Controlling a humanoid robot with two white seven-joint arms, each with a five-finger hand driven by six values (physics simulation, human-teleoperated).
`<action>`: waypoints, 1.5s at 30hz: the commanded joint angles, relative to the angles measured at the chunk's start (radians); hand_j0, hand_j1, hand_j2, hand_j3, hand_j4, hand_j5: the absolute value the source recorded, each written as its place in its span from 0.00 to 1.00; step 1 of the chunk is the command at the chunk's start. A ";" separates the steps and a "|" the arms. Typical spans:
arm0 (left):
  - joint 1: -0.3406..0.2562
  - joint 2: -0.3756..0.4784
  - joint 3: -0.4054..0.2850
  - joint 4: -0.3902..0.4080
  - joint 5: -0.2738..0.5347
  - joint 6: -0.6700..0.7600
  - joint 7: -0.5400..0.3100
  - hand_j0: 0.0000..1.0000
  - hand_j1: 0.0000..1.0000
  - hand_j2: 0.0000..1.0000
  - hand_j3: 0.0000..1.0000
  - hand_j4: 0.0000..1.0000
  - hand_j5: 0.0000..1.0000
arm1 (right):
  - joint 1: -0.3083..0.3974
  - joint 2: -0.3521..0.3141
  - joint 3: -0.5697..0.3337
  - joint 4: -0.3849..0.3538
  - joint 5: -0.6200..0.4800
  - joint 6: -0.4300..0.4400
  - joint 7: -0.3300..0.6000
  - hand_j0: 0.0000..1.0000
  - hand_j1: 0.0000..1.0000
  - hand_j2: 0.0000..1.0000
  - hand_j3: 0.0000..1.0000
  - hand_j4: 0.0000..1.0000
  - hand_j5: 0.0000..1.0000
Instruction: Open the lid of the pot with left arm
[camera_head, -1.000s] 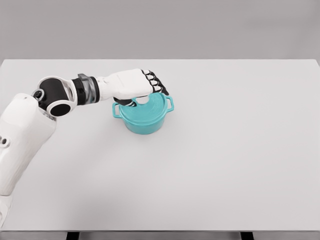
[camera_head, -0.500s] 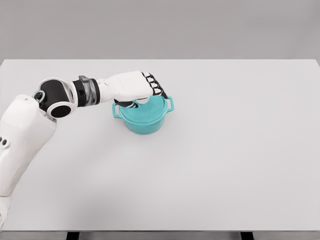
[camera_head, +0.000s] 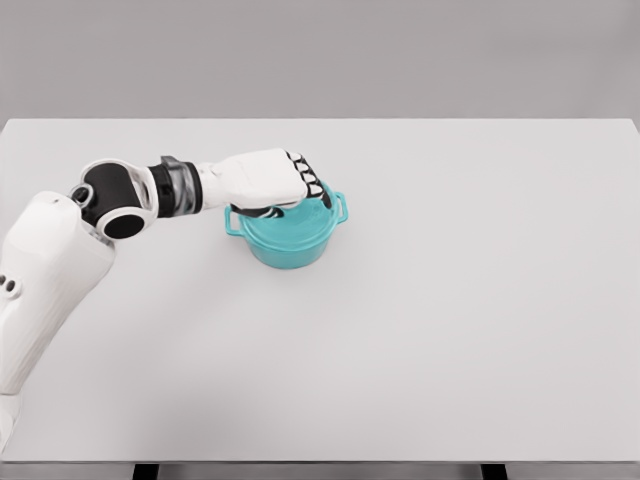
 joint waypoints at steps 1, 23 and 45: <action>0.000 0.000 -0.004 0.000 0.006 0.002 -0.001 0.75 0.75 0.75 0.75 0.75 0.75 | 0.000 0.000 0.000 0.000 -0.001 -0.001 0.000 1.00 1.00 1.00 1.00 1.00 1.00; -0.003 0.013 -0.007 0.000 0.052 0.002 -0.001 0.55 0.55 0.55 0.55 0.55 0.55 | 0.000 0.000 -0.002 0.001 -0.001 0.001 0.000 1.00 1.00 1.00 1.00 1.00 1.00; -0.051 0.215 0.020 -0.007 0.276 0.002 -0.001 0.51 0.51 0.51 0.51 0.51 0.51 | 0.000 0.000 0.000 0.000 -0.002 0.001 0.000 1.00 1.00 1.00 1.00 1.00 1.00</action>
